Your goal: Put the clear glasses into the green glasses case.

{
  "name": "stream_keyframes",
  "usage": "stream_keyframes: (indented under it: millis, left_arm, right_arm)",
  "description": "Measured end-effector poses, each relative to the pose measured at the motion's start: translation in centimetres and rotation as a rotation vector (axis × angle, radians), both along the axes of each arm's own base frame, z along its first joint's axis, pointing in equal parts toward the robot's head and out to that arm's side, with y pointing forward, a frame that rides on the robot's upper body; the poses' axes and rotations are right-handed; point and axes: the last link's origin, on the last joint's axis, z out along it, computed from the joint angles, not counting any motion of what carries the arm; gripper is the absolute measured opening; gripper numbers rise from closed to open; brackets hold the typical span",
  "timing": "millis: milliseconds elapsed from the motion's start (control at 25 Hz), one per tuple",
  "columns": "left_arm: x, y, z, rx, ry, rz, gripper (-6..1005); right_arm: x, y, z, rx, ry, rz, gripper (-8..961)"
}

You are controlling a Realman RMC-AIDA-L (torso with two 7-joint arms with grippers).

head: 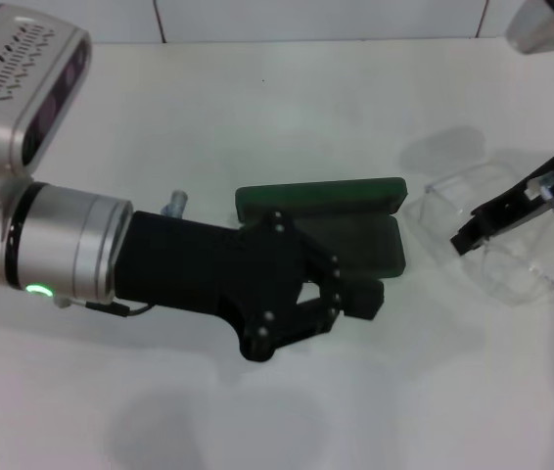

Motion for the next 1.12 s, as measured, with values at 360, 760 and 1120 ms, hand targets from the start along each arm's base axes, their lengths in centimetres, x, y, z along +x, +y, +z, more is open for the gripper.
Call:
stream_keyframes:
  millis: [360, 760, 1120]
  left_arm:
    - [0.1, 0.6, 1.0, 0.041, -0.045, 0.025, 25]
    - [1.0, 1.2, 2.1, 0.072, -0.135, 0.037, 25]
    - [0.7, 1.8, 3.3, 0.1, -0.238, 0.102, 25]
  right_arm:
    - [1.5, -1.4, 4.3, 0.062, 0.194, 0.008, 132]
    - [4.0, -5.1, 8.6, 0.148, 0.225, 0.15, 122]
    - [4.8, -8.7, 12.5, 0.258, 0.406, 0.337, 121]
